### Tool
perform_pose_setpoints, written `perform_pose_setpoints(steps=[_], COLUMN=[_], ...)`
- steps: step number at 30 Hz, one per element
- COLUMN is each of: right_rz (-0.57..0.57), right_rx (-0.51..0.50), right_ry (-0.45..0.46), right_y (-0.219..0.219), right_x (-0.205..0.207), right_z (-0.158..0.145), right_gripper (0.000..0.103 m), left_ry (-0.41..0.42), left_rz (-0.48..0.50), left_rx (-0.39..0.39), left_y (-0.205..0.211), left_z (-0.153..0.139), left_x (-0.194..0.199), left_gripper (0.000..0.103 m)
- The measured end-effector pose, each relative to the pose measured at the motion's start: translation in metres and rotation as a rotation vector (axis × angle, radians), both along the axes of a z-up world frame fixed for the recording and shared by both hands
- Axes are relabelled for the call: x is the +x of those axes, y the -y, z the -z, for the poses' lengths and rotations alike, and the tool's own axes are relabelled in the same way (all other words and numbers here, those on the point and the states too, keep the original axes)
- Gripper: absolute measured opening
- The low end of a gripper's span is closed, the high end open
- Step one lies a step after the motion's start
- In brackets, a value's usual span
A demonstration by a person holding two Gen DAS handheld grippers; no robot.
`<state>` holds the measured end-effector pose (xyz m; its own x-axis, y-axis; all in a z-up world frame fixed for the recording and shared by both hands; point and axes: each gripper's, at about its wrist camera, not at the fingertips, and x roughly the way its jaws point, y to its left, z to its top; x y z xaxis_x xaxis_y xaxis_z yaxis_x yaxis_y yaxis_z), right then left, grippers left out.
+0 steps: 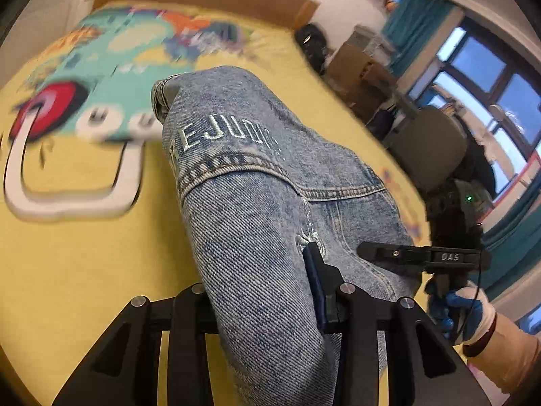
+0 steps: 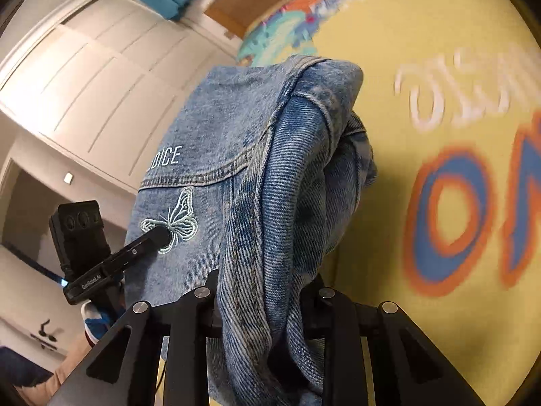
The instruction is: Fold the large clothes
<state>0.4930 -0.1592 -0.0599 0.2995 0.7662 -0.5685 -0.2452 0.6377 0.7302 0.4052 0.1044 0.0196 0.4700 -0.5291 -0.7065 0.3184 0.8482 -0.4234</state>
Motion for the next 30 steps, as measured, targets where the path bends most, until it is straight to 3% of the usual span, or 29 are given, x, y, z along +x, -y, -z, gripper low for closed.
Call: perform_pose_setpoints(steps=[3,6,8,10,14,25,30], right_rz=[0.028,0.063,0.082,0.1,0.113,0.208,0.244], right_rx=[0.023,0.013,-0.03,-0.064,-0.134,-0.362,-0.437], right_ry=[-0.054,-0.054,-0.061,-0.077,-0.078,-0.005,0.037], right_y=[0.008,0.024,0.039,0.048,0.05,0.039,0.053], right_x=[-0.01,-0.018,-0.029,-0.036,-0.057,-0.099,-0.123], right_z=[0.023,0.024,0.026,0.03,0.033,0.003,-0.018], right_gripper=[0.029,0.033,0.044,0.049,0.049,0.049,0.05], left_ry=[-0.061,-0.036,-0.029,-0.023,-0.016,0.038,0.065], left_rz=[-0.032,-0.071,-0.056,-0.051,-0.088,-0.171,-0.178], left_rx=[0.049,0.003,0.041,0.081,0.105,0.225,0.26], left_y=[-0.007,-0.024,-0.028,-0.028,-0.021,0.002,0.002], left_z=[0.036,0.037,0.04,0.043,0.039,0.016,0.008], left_x=[-0.015,-0.043,-0.06,-0.081,-0.097,-0.115,-0.13], left_gripper=[0.042,0.047,0.051,0.053,0.053,0.052,0.061])
